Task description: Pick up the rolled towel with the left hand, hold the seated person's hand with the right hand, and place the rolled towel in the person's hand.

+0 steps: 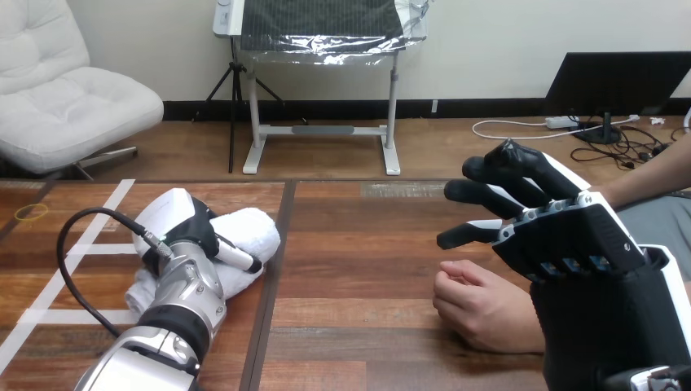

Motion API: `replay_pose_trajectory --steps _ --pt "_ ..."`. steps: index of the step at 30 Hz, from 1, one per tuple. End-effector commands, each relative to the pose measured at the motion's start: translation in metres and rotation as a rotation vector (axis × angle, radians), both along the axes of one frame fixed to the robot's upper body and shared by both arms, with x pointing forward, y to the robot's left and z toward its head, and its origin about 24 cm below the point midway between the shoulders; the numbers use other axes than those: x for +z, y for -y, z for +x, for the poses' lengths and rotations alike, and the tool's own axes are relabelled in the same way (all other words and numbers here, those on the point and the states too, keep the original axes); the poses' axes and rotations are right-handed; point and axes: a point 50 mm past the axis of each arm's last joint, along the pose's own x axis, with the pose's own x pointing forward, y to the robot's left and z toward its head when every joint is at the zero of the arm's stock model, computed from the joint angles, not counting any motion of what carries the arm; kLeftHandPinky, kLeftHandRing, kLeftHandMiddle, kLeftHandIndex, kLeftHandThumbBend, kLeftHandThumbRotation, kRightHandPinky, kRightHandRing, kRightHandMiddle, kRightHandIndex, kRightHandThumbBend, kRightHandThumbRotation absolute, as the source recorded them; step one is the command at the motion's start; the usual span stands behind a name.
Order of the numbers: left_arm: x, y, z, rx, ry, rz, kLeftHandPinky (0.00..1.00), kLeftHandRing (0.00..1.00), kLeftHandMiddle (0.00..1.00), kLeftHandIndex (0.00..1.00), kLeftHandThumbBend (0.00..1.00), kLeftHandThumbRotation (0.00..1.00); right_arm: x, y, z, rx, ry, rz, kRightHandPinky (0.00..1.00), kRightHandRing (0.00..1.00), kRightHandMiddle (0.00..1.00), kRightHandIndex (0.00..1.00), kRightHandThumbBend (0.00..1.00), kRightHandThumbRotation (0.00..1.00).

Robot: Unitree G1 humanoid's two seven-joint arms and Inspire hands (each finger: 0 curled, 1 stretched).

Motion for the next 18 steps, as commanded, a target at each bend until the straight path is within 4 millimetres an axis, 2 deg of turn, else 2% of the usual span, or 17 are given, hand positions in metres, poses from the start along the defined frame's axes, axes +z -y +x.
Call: replay_pose_trajectory --steps 1,6,11,18 --pt "0.011 0.007 0.007 -0.019 0.068 -0.016 0.14 0.22 0.30 0.58 0.70 0.00 0.010 0.000 0.003 -0.007 0.063 0.001 0.61 0.79 0.81 0.81 0.94 1.00" --pt "0.018 0.011 0.012 -0.031 0.126 -0.026 0.14 0.21 0.30 0.56 0.72 0.00 0.009 -0.001 0.004 -0.027 0.052 -0.010 0.61 0.79 0.81 0.81 0.93 1.00" --pt "0.025 0.015 0.015 -0.045 0.185 -0.037 0.14 0.21 0.30 0.46 0.72 0.00 0.008 0.000 0.004 -0.050 0.034 -0.019 0.62 0.80 0.82 0.81 0.90 1.00" --pt "0.044 0.025 0.020 -0.047 0.372 -0.155 0.12 0.18 0.27 0.42 0.75 0.00 0.004 0.001 0.007 -0.116 0.020 -0.060 0.64 0.80 0.82 0.82 0.88 1.00"
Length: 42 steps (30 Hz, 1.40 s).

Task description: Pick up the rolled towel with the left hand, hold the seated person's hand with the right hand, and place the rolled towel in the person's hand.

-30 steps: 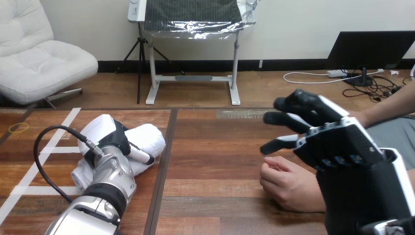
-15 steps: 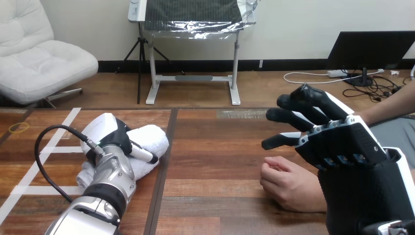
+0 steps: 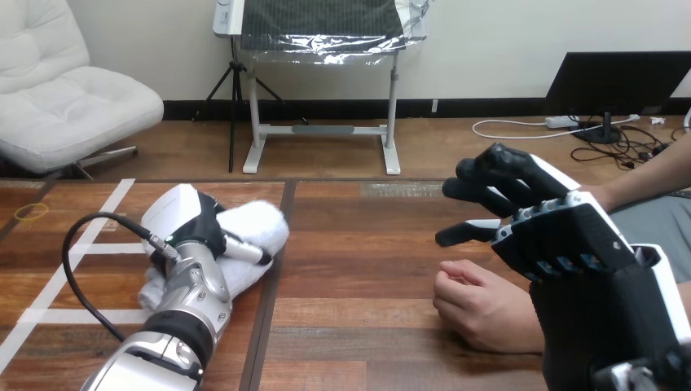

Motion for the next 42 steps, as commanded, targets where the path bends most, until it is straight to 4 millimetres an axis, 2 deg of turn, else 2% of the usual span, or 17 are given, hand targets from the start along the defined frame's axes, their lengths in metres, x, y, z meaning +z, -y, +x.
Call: replay_pose_trajectory --steps 1,9,11,15,24,36,42 --pt "0.046 0.019 0.020 -0.046 0.307 -0.105 0.12 0.18 0.27 0.42 0.75 0.00 0.005 0.002 0.006 -0.063 0.038 -0.015 0.64 0.80 0.82 0.82 0.87 1.00" --pt "0.067 0.026 0.010 -0.057 0.512 -0.226 0.15 0.22 0.31 0.43 0.73 0.00 0.001 0.004 0.011 -0.098 0.024 -0.056 0.67 0.81 0.83 0.83 0.81 1.00" --pt "0.076 0.028 0.003 -0.061 0.581 -0.285 0.16 0.23 0.32 0.43 0.70 0.00 -0.001 0.006 0.014 -0.097 0.016 -0.063 0.69 0.81 0.84 0.84 0.78 1.00" --pt "0.094 0.029 -0.015 -0.094 0.713 -0.397 0.20 0.28 0.36 0.43 0.70 0.00 -0.004 0.010 0.019 -0.099 0.002 -0.104 0.71 0.83 0.85 0.85 0.76 1.00" --pt "0.118 0.028 -0.051 -0.157 0.915 -0.528 0.28 0.35 0.40 0.43 0.67 0.00 -0.006 0.019 0.031 -0.127 0.001 -0.212 0.73 0.83 0.86 0.87 0.71 0.98" --pt "0.134 0.022 -0.086 -0.253 1.125 -0.635 0.27 0.34 0.39 0.41 0.63 0.00 -0.003 0.032 0.046 -0.163 -0.005 -0.337 0.77 0.84 0.86 0.87 0.79 0.91" --pt "0.139 0.021 -0.100 -0.267 1.170 -0.719 0.26 0.32 0.38 0.40 0.61 0.00 -0.001 0.040 0.055 -0.163 0.000 -0.410 0.82 0.87 0.88 0.88 0.84 0.87"
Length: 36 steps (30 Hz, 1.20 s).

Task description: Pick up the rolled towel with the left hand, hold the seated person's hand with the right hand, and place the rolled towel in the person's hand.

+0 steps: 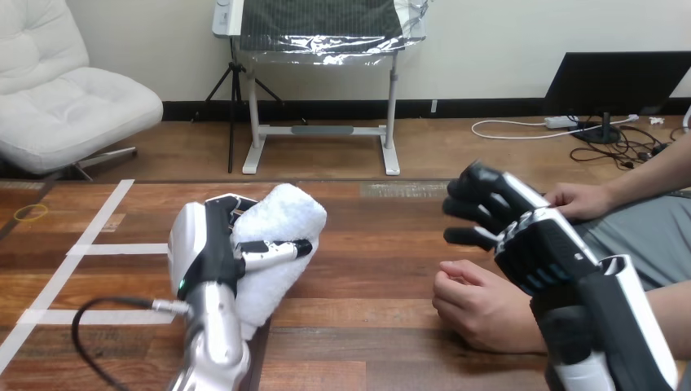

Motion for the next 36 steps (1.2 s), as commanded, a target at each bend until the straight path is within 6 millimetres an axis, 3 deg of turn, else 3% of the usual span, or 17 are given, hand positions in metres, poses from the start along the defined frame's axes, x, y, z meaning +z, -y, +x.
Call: replay_pose_trajectory --steps 1,19,27,36 --pt "0.150 -0.003 -0.046 -0.105 0.877 -0.323 0.26 0.31 0.37 0.40 0.60 0.00 0.017 0.029 0.050 -0.075 0.097 -0.224 0.84 0.88 0.89 0.88 0.85 0.85" --pt "0.156 -0.005 -0.069 -0.170 0.940 -0.533 0.21 0.26 0.32 0.38 0.55 0.00 0.028 0.055 0.076 -0.092 0.083 -0.478 0.84 0.90 0.93 0.92 0.98 0.69" --pt "0.158 -0.005 -0.075 -0.169 0.952 -0.566 0.19 0.24 0.31 0.38 0.56 0.00 0.032 0.064 0.084 -0.121 0.078 -0.566 0.81 0.90 0.93 0.92 1.00 0.65" --pt "0.160 -0.004 -0.078 -0.213 0.981 -0.642 0.16 0.22 0.30 0.38 0.55 0.00 0.035 0.072 0.090 -0.143 0.060 -0.644 0.87 0.93 0.94 0.93 1.00 0.61"
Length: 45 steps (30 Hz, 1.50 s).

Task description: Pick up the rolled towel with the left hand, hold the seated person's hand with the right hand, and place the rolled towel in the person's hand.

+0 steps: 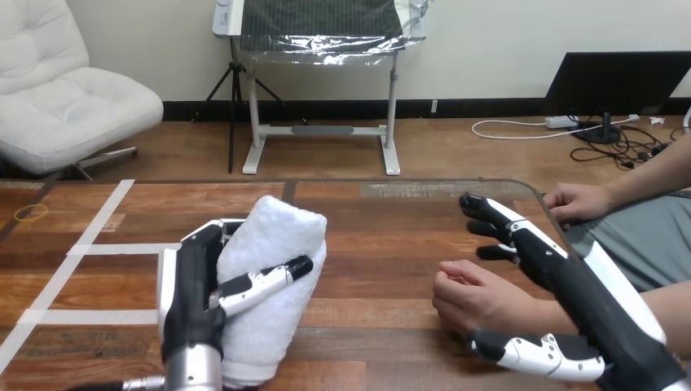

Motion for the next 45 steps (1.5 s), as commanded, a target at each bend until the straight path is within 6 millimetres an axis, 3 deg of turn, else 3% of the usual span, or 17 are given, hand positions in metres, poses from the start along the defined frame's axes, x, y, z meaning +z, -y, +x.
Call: replay_pose_trajectory --steps 1,9,18,32,45 --pt "0.153 0.000 -0.010 -0.050 0.855 -0.292 0.16 0.22 0.29 0.38 0.54 0.00 0.052 0.024 0.047 -0.051 0.210 -0.210 0.89 0.93 0.94 0.93 1.00 0.59" --pt "0.156 0.001 -0.013 -0.095 0.885 -0.333 0.16 0.22 0.30 0.38 0.53 0.00 0.054 0.030 0.053 -0.054 0.194 -0.234 0.91 0.94 0.95 0.93 1.00 0.54" --pt "0.154 0.001 -0.010 -0.237 0.870 -0.442 0.16 0.23 0.30 0.38 0.45 0.00 0.055 0.036 0.058 -0.056 0.173 -0.265 0.84 0.91 0.94 0.93 1.00 0.49" --pt "0.149 -0.001 -0.006 -0.278 0.879 -0.460 0.17 0.23 0.30 0.37 0.54 0.00 0.057 0.043 0.061 -0.071 0.174 -0.385 0.83 0.91 0.93 0.93 1.00 0.46" --pt "0.144 -0.003 0.001 -0.300 0.897 -0.484 0.19 0.25 0.32 0.38 0.56 0.00 0.056 0.049 0.066 -0.082 0.151 -0.482 0.86 0.92 0.93 0.93 1.00 0.45"
